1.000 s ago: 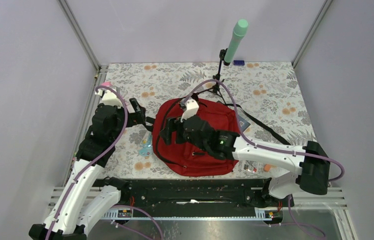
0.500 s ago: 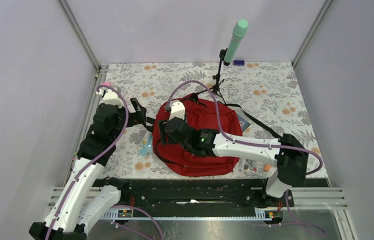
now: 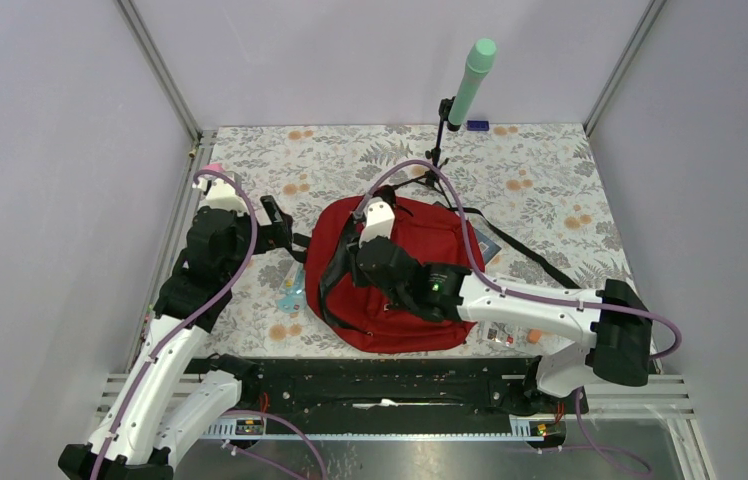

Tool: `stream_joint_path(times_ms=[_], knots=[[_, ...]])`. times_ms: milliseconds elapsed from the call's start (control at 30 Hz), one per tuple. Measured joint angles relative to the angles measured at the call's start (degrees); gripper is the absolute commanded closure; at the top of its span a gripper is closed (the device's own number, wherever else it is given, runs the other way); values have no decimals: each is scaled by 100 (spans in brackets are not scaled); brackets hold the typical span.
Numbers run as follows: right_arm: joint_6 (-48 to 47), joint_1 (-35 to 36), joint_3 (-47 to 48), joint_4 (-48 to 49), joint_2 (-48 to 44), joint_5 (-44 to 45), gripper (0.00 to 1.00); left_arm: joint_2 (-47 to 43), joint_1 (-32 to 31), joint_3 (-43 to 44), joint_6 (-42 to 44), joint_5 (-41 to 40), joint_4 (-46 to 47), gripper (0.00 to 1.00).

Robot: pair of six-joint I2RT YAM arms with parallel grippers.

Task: Pack the student bag
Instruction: Unzip the student bag at the center of the board, then pick up the book from the center of the board.

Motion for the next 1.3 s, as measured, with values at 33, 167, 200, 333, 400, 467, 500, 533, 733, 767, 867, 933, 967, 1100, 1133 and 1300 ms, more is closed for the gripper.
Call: stream_joint_path(times_ms=[33,167,200,333,400,467,500,533,733,767,867,933,967,1100,1133,1300], knots=[[7,-7,-35,0,0,-2,92,0,0,0,2,0,0,1],[55,-98,-149,-39,-39,-35,100,0,0,0,2,0,0,1],[59,-142,-168,-90,-90,-35,100,0,0,0,2,-2,0,1],[-225,-264,-210,-249,-673,-83,100,0,0,0,4,-17,0,1],[-470,-267,-208,-278,-1185,-24,100,7,0,0,4,-26,0,1],[-837,-267,-186,-291,-1751,138,100,28,0,0,26,-13,11,1],[-1075,-269,-125,-304,-2000,275,100,46,0,0,50,33,22,1],[-1276,-269,-46,-326,-2144,378,100,55,0,0,59,76,33,1],[-2809,-461,785,-531,-2369,1353,100,138,7,-28,197,662,328,1],[-2964,-553,863,-575,-2369,1440,100,184,9,-28,205,782,363,1],[-3314,-909,1064,-750,-2378,1574,100,293,9,-28,219,1064,389,1],[-3499,-1117,1187,-874,-2382,1628,100,328,9,-28,219,1231,409,1],[-3602,-1215,1266,-914,-2382,1644,100,328,9,-28,219,1305,417,1],[-3956,-1416,1561,-975,-2406,1683,100,326,9,-28,214,1523,485,1],[-4046,-1469,1626,-975,-2430,1687,100,326,9,-28,214,1561,492,1],[-4398,-1816,1733,-970,-2629,1814,100,321,9,-28,190,1733,494,1]])
